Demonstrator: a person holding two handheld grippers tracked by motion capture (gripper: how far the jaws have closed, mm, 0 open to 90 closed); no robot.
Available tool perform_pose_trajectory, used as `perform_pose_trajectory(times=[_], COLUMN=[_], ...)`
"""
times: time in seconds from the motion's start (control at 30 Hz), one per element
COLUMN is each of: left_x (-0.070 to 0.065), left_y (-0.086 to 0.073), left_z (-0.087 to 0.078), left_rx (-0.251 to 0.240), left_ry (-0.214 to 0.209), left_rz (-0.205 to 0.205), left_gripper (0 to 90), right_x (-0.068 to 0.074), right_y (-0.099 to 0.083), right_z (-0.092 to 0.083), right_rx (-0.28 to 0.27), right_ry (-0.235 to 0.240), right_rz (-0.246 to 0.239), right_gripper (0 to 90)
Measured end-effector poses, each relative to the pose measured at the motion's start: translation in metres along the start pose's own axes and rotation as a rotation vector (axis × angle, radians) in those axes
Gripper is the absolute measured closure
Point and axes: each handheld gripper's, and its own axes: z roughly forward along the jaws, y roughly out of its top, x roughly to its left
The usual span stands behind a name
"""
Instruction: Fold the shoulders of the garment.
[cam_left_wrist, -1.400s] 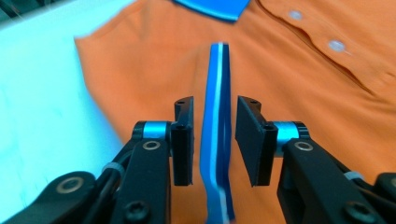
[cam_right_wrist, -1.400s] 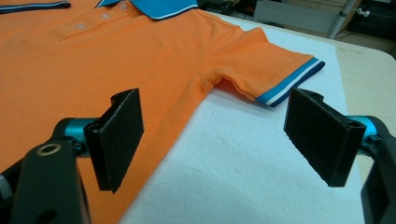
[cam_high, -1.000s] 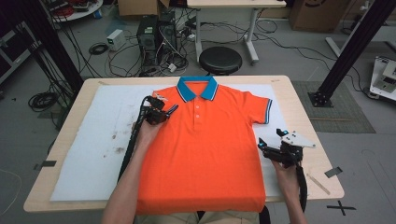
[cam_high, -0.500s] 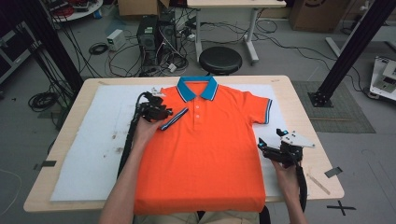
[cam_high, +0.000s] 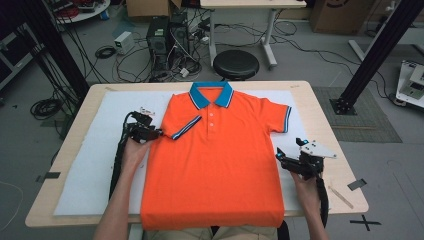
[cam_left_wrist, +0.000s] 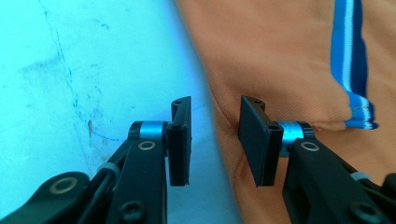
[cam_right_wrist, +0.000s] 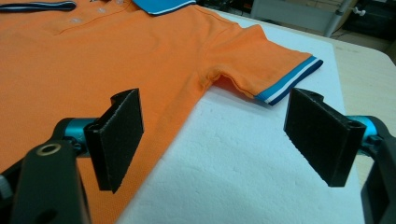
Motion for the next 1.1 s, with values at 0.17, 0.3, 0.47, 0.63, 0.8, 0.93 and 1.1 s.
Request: perform_pose_trajectory(times=[0.17,0.3,0.47,0.63,0.8,0.93,1.1], left_x=[0.01,0.017,0.01,0.001,0.009,0.013,0.017], left_y=[-0.001,-0.003,0.0,0.001,-0.001,-0.002,-0.013], left_z=[-0.002,-0.007,-0.006,0.004,0.0,-0.011,-0.039], left_rx=[0.034,0.008,-0.063,-0.005,0.0,-0.066,-0.216], left_ry=[0.127,0.098,-0.028,-0.004,0.023,-0.027,-0.049], left_rz=[-0.011,-0.045,-0.035,-0.004,-0.023,-0.038,-0.031], left_gripper=[66.9,62.0,59.1,60.1,58.5,51.6,44.1], right_x=[0.0,-0.001,-0.001,-0.001,-0.001,-0.001,-0.003], right_y=[0.0,0.0,0.0,0.0,0.0,0.0,-0.001], right_z=[0.0,-0.001,0.0,0.0,-0.001,-0.001,-0.002], right_rx=[0.0,0.001,0.003,-0.004,-0.001,-0.003,-0.013], right_ry=[0.0,-0.004,-0.003,-0.006,-0.007,-0.004,-0.004], right_rz=[-0.005,-0.008,-0.003,-0.015,-0.008,-0.002,0.008], right_gripper=[20.4,20.4,20.5,20.5,20.5,20.4,20.4])
